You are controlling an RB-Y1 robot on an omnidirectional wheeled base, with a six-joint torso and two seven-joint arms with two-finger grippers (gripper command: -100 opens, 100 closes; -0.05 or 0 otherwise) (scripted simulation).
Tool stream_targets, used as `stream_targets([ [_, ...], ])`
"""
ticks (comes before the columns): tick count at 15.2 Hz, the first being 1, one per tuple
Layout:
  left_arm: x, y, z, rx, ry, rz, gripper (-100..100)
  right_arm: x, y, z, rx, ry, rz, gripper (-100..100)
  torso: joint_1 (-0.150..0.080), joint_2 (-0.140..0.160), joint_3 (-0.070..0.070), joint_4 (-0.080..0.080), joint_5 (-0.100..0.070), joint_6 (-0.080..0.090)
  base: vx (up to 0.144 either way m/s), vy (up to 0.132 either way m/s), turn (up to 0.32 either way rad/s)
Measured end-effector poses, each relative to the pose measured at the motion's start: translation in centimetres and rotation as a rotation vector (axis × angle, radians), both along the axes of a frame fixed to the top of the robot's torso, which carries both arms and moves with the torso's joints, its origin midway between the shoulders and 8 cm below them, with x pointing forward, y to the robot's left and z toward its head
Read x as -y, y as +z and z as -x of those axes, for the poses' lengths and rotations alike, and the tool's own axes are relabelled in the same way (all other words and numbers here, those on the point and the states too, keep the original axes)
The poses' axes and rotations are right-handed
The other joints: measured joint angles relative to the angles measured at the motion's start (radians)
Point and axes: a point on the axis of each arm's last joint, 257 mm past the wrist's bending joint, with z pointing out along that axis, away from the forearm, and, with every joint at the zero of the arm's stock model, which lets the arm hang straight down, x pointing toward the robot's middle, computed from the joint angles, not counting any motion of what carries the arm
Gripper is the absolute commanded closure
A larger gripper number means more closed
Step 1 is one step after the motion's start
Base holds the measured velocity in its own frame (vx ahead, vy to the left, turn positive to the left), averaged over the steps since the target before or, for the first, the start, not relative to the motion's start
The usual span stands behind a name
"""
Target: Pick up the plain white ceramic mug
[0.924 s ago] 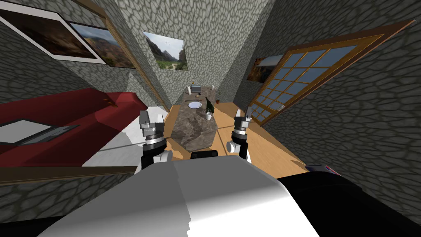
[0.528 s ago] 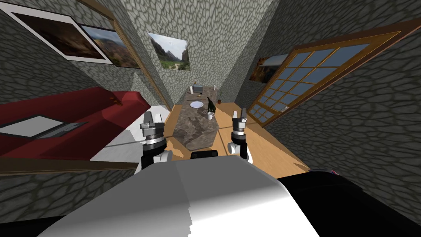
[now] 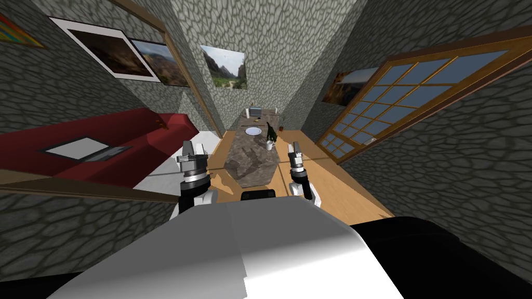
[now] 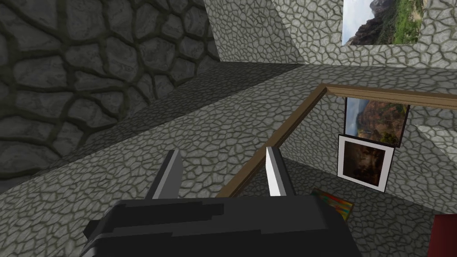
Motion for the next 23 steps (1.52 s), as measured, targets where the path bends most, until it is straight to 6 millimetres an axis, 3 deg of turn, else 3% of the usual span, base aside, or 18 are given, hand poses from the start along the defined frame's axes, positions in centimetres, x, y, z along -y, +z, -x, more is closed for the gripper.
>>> stream_targets([
  [10, 0.0, 0.0, 0.0, 0.0, 0.0, 0.0, 0, -1.9, -7.4, -0.5, -0.13, 0.119, 0.21, -100, 0.0, 0.0, 0.0, 0.0, 0.0, 0.0, -0.044, 0.022, 0.148],
  [13, 0.0, 0.0, 0.0, 0.0, 0.0, 0.0, 0, -2.1, -10.6, 0.0, -0.18, 0.162, 0.286, -100, 0.0, 0.001, 0.001, 0.0, 0.0, 0.0, -0.059, 0.03, 0.251],
  [19, 0.0, 0.0, 0.0, 0.0, 0.0, 0.0, 0, -1.4, -16.1, 0.4, -0.28, 0.229, 0.432, -100, 0.0, 0.0, 0.0, 0.0, 0.0, 0.0, -0.043, 0.031, 0.16],
  [23, 0.0, 0.0, 0.0, 0.0, 0.0, 0.0, 0, 0.3, -20.0, 1.5, -0.35, 0.271, 0.532, -100, 0.0, 0.001, 0.0, 0.0, 0.0, 0.0, -0.042, 0.031, 0.167],
])
